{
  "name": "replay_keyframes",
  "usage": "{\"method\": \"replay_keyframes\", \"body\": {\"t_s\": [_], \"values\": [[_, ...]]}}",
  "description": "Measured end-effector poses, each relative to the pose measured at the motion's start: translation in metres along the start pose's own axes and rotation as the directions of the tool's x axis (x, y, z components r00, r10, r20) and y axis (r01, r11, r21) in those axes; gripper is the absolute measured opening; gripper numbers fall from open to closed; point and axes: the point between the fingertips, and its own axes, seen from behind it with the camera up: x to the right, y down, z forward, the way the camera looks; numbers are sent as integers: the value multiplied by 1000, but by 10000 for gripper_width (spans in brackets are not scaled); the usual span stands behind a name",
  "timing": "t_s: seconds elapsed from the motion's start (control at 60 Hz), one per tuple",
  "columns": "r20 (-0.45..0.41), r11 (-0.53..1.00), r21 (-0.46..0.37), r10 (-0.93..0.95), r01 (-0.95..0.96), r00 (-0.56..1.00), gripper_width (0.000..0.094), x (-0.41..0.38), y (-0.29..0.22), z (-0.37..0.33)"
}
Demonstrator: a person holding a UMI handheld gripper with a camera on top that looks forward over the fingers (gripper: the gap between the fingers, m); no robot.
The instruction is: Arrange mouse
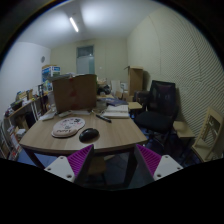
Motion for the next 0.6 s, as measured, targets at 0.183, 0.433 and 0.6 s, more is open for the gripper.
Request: {"method": "replay_keyframes", "body": {"t_s": [0.183, 0.433, 0.6], "values": [[57, 999, -36, -11, 14, 998, 836, -32, 16, 23], [193, 992, -123, -13, 37, 981, 832, -112, 50, 91], [235, 987, -158, 27, 11, 972, 837, -147, 55, 141]]}}
